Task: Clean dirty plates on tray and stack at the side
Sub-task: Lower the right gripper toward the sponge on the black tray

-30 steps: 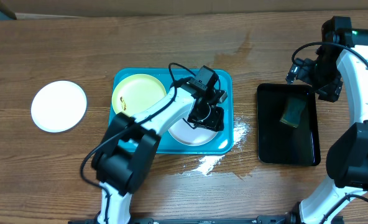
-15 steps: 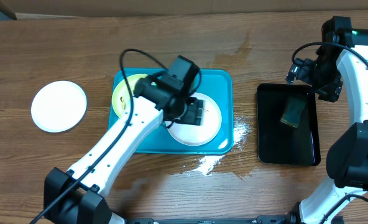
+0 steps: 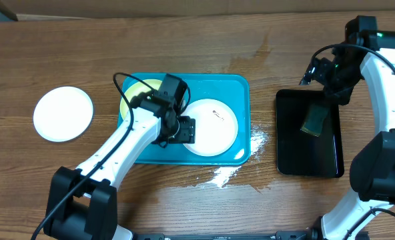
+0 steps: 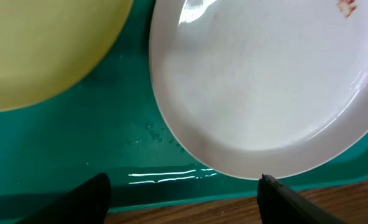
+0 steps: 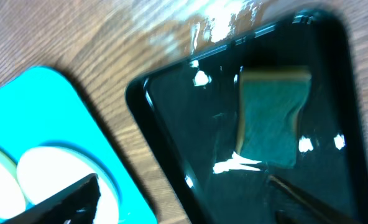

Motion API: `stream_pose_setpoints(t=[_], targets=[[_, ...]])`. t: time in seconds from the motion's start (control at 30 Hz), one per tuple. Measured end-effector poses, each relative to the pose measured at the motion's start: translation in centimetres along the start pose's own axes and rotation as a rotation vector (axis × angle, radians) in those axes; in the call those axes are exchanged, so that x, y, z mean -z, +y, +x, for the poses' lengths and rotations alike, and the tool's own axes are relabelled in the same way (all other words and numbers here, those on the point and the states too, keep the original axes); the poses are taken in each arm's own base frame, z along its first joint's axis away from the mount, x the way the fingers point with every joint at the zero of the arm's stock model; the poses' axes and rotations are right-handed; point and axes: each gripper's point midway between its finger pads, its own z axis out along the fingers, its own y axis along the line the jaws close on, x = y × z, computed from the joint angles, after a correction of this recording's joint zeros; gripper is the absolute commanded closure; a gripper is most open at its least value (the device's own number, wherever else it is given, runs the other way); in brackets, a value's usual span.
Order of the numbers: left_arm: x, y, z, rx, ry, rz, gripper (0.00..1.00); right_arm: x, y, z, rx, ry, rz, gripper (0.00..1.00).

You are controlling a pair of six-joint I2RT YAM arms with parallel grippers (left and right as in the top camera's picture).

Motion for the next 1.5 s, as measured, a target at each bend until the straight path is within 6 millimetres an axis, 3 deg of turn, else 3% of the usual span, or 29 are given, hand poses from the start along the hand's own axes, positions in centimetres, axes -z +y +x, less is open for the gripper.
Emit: stream_pose_setpoints(t=[0.17, 0.3, 0.57, 0.83, 1.17, 1.5], targets=[[-2.7, 0.6, 1.0, 0.051, -0.007, 0.007, 0.28, -0.8, 1.2, 1.8, 0.074, 0.035, 0.058, 0.28], [-3.9, 0.6, 0.8, 0.092, -0.039, 0.022, 0.36, -2.8, 1.9, 3.0, 0.139, 0.046, 0.112, 0.28], [-5.0, 0.9, 1.2, 0.156, -0.053, 0.031, 0.55, -5.8, 0.0, 4.0, 0.155, 0.066, 0.191, 0.27], [-5.3, 0.7, 0.6, 0.222, -0.085, 0.051, 0.80, -6.1, 0.0, 2.5, 0.169, -0.003, 0.203, 0.27], [-5.2, 0.3, -0.1, 0.214, -0.118, 0.054, 0.88, -5.9, -1.0, 1.7, 0.175, -0.041, 0.266, 0.20], [-5.0, 1.3, -0.9, -0.049, -0.160, -0.023, 0.87, -5.2, -3.3, 1.1, 0.160, -0.047, 0.337, 0.14]])
